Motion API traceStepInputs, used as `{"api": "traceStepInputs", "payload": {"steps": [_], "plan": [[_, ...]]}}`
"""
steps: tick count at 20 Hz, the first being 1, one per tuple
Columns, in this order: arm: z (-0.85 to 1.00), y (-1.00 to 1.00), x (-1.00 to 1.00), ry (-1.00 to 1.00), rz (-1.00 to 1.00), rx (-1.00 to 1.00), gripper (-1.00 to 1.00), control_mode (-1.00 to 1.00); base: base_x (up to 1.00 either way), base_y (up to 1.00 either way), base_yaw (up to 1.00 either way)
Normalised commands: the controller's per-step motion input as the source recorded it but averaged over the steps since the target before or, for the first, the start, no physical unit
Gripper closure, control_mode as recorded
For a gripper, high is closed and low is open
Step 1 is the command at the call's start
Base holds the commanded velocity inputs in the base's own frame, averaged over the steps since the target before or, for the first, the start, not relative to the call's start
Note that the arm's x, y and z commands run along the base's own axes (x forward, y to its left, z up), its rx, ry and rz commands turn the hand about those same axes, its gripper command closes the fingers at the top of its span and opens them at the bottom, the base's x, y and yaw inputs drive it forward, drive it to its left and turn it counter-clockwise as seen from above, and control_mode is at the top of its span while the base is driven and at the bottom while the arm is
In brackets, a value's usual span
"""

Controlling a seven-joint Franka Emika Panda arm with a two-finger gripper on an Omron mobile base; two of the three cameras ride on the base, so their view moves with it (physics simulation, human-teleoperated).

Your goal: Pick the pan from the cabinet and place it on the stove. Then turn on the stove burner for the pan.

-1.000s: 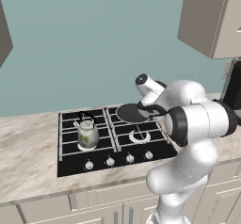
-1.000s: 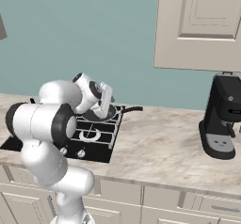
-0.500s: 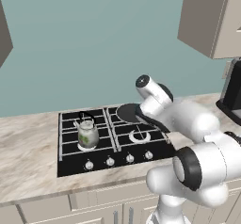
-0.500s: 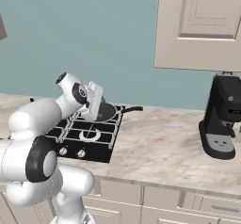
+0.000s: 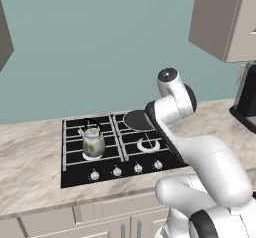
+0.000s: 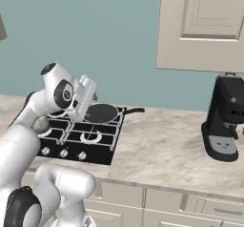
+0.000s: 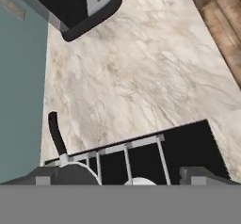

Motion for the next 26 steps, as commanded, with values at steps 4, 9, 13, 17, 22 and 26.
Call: {"api": "traceStepInputs", "payload": {"steps": [4,9,13,17,22,26], "plan": [[0.13,0.47,-0.66,-0.09,-0.37,0.20,-1.00,-1.00,0.00,0.00,0.00],[0.16,0.36,-0.51,-0.01,-0.46,0.22,-1.00,-1.00,0.00,0.00,0.00],[0.30,0.22,-0.44,0.00,-0.48,0.29,-1.00,-1.00,0.00,0.00,0.00],[0.16,0.18,-0.41,0.00,-0.49,0.31,-1.00,-1.00,0.00,0.00,0.00],[-0.04,0.26,-0.30,-0.02,-0.51,0.28,-1.00,-1.00,0.00,0.00,0.00],[-0.06,0.32,-0.03,-0.06,-0.52,0.24,-1.00,-1.00,0.00,0.00,0.00]]}}
